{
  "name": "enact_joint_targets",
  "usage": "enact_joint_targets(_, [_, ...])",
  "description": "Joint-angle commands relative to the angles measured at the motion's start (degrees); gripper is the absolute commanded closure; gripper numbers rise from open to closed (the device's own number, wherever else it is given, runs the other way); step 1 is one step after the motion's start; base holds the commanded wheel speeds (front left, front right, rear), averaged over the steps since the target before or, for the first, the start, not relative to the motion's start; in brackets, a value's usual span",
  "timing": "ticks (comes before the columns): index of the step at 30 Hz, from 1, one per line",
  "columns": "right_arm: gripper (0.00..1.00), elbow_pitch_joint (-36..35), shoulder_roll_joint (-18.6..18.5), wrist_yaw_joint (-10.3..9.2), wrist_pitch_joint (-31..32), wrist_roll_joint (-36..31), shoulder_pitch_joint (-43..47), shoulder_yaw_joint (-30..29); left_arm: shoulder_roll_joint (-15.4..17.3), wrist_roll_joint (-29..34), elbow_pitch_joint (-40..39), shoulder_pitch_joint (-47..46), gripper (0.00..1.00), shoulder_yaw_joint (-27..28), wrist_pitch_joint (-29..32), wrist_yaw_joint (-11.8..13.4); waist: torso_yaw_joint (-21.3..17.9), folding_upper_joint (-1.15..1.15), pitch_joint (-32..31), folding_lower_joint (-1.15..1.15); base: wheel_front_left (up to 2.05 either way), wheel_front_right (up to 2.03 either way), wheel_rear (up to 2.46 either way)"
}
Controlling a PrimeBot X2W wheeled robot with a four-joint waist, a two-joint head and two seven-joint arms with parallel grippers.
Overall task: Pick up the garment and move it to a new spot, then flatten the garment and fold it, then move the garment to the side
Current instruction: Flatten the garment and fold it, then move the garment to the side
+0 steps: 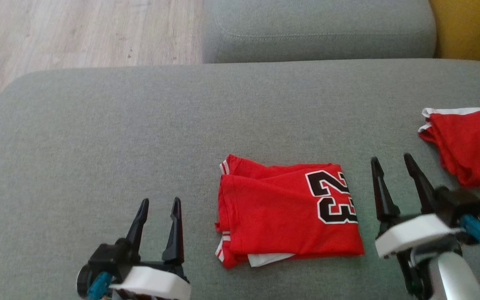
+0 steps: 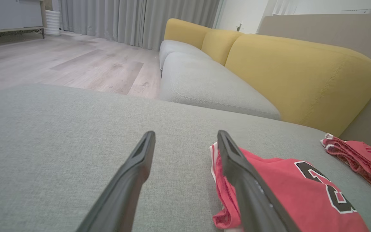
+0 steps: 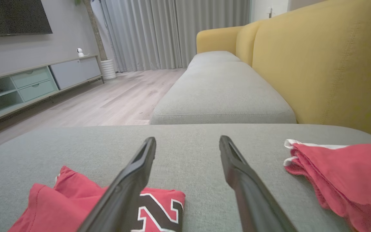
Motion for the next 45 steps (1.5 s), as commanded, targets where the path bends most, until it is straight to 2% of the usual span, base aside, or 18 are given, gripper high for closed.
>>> enact_joint_targets(1, [0.0,-3.04,0.0,-0.04,-0.57,-0.46,0.07,0.72,0.08,0.18,-0.8,-1.48,0.0,2.68,-0.92,0.14,-0.38,0.0,-0.76,0.0,0.0,0.0,0.0])
enact_joint_targets(11, [0.0,-4.52,0.0,-0.04,-1.41,1.32,5.43,0.49,0.12,0.58,1.43,1.99,0.0,5.3,-2.45,0.31,-1.15,0.0,-2.3,0.0,0.0,0.0,0.0])
enact_joint_targets(32, [0.0,-3.29,0.0,-0.04,-0.14,0.86,4.89,0.45,-0.19,1.77,1.94,2.41,0.0,6.44,-2.72,-0.23,-0.59,0.0,-1.78,0.0,0.0,0.0,0.0])
enact_joint_targets(38, [0.0,-0.88,0.0,-0.04,7.17,-1.36,1.55,0.46,-0.32,2.22,1.66,1.5,0.0,6.42,-2.74,-0.35,0.14,0.0,0.33,0.0,0.0,0.0,0.0])
enact_joint_targets(45, [0.0,5.21,0.0,-0.04,16.91,-0.71,-3.43,0.98,-1.29,2.71,2.14,-0.22,0.0,6.1,-2.76,-0.94,2.61,0.0,4.28,0.0,0.0,0.0,0.0])
